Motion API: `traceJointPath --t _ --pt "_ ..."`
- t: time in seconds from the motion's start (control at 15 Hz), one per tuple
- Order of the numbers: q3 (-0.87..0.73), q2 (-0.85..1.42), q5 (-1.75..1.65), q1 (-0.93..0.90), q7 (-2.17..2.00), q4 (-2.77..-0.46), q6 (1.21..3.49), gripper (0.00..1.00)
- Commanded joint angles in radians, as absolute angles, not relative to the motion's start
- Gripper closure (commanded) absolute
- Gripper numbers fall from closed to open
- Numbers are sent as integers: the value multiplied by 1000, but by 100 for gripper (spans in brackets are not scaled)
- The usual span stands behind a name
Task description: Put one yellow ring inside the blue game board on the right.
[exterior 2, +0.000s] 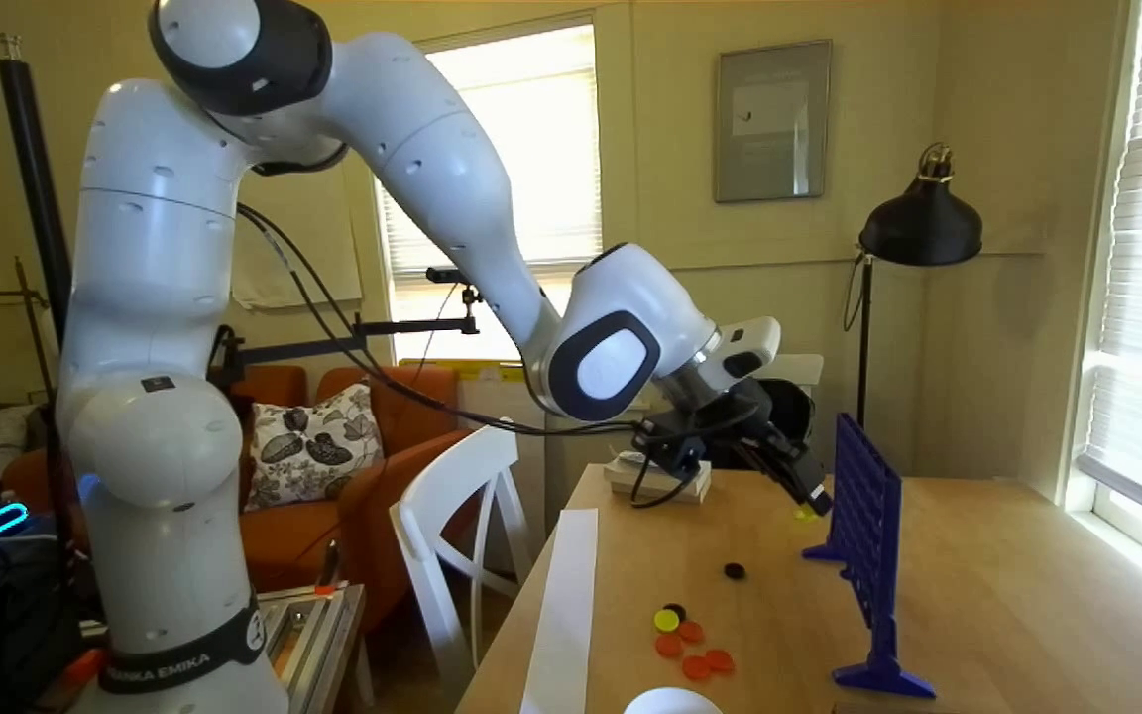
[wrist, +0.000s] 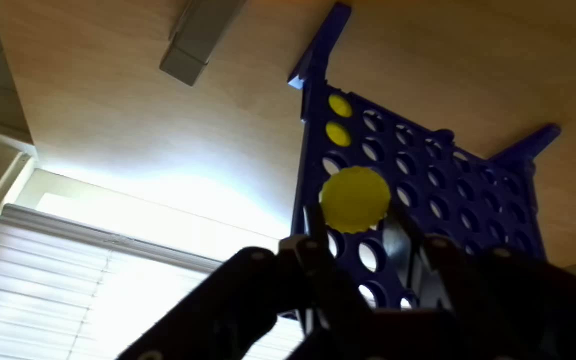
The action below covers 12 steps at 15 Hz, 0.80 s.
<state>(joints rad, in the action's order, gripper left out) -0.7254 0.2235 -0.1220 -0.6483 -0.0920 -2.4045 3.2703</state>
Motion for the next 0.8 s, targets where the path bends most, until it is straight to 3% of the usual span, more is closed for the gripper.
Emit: traceJointPath --t 0.0,0.73 --pt "-818 276 -113 -724 -94 -2384 3325 91" --pt "-1005 311 -100 -914 -81 -2396 3417 91"
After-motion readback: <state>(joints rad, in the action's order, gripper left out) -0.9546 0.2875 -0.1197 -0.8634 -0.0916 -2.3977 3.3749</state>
